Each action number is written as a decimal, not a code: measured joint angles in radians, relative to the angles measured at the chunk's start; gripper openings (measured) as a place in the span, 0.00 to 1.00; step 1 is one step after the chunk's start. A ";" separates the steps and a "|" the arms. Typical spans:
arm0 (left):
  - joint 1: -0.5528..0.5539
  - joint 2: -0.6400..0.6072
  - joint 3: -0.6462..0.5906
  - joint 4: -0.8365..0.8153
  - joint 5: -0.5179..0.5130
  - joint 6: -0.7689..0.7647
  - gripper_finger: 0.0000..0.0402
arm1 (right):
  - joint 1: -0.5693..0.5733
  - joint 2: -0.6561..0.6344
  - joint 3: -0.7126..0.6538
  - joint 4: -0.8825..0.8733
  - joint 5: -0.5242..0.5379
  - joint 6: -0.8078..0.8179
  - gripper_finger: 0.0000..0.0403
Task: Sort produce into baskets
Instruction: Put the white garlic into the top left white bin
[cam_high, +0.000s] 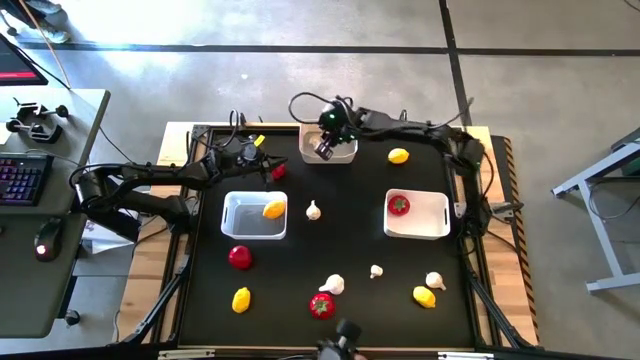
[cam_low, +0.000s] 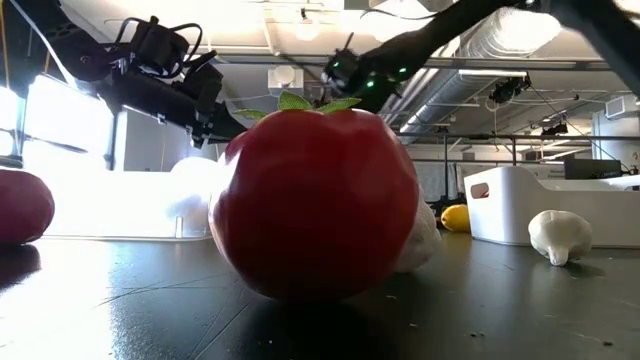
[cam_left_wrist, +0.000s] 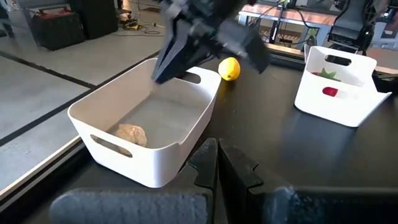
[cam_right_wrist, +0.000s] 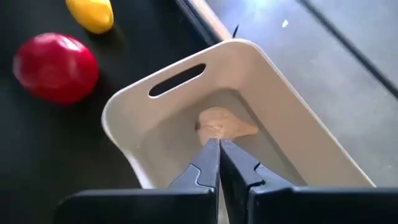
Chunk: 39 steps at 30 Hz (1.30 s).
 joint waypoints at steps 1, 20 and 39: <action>0.000 0.000 0.000 0.000 0.000 0.000 0.00 | 0.004 -0.033 -0.044 0.034 0.004 0.009 0.00; -0.049 0.000 0.020 0.009 0.085 0.000 0.00 | 0.162 -0.561 -0.712 0.378 0.150 0.102 0.00; -0.286 0.000 0.122 -0.124 0.080 0.077 0.00 | 0.318 -0.710 -0.790 0.376 0.315 0.118 0.00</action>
